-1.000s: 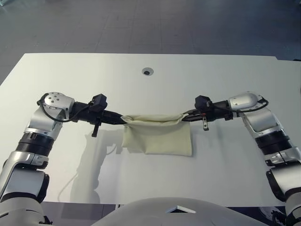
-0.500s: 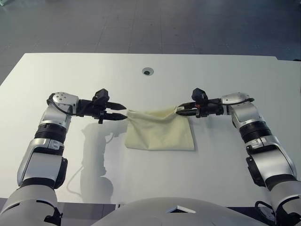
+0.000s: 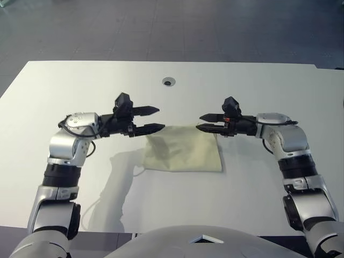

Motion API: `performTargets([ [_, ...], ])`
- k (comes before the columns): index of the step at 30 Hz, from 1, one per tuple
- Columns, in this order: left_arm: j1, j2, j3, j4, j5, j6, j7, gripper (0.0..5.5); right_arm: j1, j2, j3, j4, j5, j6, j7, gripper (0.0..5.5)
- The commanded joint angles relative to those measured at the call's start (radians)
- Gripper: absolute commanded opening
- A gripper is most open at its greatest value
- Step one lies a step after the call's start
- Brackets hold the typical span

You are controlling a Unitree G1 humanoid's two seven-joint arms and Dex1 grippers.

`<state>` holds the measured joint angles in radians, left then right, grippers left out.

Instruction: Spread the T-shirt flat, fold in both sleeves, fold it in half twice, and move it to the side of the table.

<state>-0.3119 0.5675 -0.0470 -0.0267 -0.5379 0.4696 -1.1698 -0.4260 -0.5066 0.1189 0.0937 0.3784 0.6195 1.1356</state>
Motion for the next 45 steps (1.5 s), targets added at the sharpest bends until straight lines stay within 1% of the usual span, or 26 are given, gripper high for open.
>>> performTargets([
  [1,0.057,0.002,-0.049,-0.051,0.013,0.033,0.009,2.72,0.04,-0.008,0.005,-0.079,0.03,0.063,-0.026,1.65],
  [3,0.062,-0.002,-0.069,-0.013,0.042,0.013,0.011,2.42,0.058,-0.009,0.016,-0.096,0.034,0.08,-0.033,1.37],
  [6,0.032,-0.015,-0.087,0.12,0.105,-0.06,0.019,1.87,0.095,-0.008,0.045,-0.103,0.024,0.085,-0.039,0.84],
  [7,0.016,-0.025,-0.086,0.166,0.122,-0.083,0.026,1.76,0.106,-0.007,0.054,-0.1,0.018,0.083,-0.043,0.73],
  [11,-0.038,-0.07,-0.071,0.3,0.149,-0.141,0.047,1.0,0.157,-0.027,0.109,-0.077,-0.033,0.044,-0.053,0.01],
  [14,-0.034,-0.083,-0.077,0.343,0.167,-0.163,0.048,0.43,0.181,-0.038,0.131,-0.057,-0.064,0.016,-0.06,0.0],
  [17,-0.019,-0.079,-0.083,0.387,0.199,-0.19,0.054,0.01,0.191,-0.043,0.131,-0.057,-0.066,0.01,-0.06,0.0],
  [23,-0.069,-0.111,-0.04,0.521,0.238,-0.268,0.134,0.01,0.192,-0.057,0.104,-0.087,-0.031,0.038,-0.05,0.0],
  [27,-0.089,-0.149,-0.025,0.534,0.225,-0.267,0.15,0.01,0.14,-0.008,0.051,-0.105,0.058,0.107,-0.067,0.0],
  [30,-0.091,-0.156,-0.033,0.531,0.236,-0.263,0.143,0.01,0.072,0.052,0.026,-0.054,0.073,0.12,-0.124,0.0],
  [33,-0.098,-0.146,-0.029,0.552,0.259,-0.282,0.149,0.01,0.015,0.096,0.041,0.033,0.027,0.088,-0.181,0.0],
  [37,-0.122,-0.123,0.001,0.56,0.272,-0.306,0.166,0.01,-0.031,0.116,0.095,0.151,-0.057,0.02,-0.207,0.0],
  [41,-0.156,-0.109,0.051,0.534,0.255,-0.313,0.188,0.64,-0.063,0.132,0.135,0.237,-0.109,-0.05,-0.182,0.0],
  [44,-0.165,-0.097,0.088,0.484,0.237,-0.312,0.204,1.11,-0.099,0.153,0.134,0.322,-0.137,-0.072,-0.198,0.0],
  [45,-0.16,-0.092,0.111,0.445,0.223,-0.3,0.218,1.35,-0.111,0.158,0.127,0.355,-0.147,-0.075,-0.215,0.0],
])
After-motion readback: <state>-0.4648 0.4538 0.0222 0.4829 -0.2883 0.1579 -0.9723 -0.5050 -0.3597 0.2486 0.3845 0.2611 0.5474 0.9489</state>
